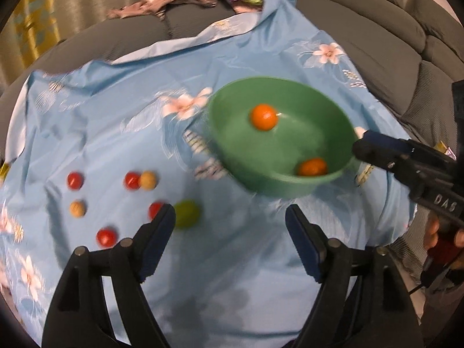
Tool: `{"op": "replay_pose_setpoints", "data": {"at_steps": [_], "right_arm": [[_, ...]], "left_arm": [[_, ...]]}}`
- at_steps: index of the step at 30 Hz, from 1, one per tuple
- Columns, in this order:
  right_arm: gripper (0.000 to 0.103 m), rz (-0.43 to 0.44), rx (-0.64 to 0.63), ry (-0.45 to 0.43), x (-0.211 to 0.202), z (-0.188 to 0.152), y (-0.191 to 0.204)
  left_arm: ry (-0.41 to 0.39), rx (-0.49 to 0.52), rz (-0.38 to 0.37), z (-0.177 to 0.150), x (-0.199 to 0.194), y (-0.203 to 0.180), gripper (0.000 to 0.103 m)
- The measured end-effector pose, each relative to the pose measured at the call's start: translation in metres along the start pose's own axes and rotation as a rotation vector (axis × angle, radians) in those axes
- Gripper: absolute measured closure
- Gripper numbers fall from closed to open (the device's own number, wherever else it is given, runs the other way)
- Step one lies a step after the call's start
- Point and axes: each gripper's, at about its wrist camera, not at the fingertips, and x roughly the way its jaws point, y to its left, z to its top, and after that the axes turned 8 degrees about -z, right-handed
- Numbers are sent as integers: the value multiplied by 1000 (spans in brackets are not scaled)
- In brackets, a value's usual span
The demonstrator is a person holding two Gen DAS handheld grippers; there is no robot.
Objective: Organize fruits
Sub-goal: 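Withdraw both open tools from the green bowl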
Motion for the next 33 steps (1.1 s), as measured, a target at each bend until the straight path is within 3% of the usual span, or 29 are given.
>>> {"op": "replay_pose_setpoints", "data": {"at_steps": [9, 22, 33], "right_arm": [[61, 94, -59, 33, 4, -10, 31], [61, 157, -195, 156, 38, -24, 92], [61, 143, -258, 223, 68, -28, 119]], "left_arm": [[13, -117, 79, -44, -26, 43, 24], [-38, -312, 112, -103, -58, 112, 24], [-55, -321, 85, -111, -56, 130, 26]]}}
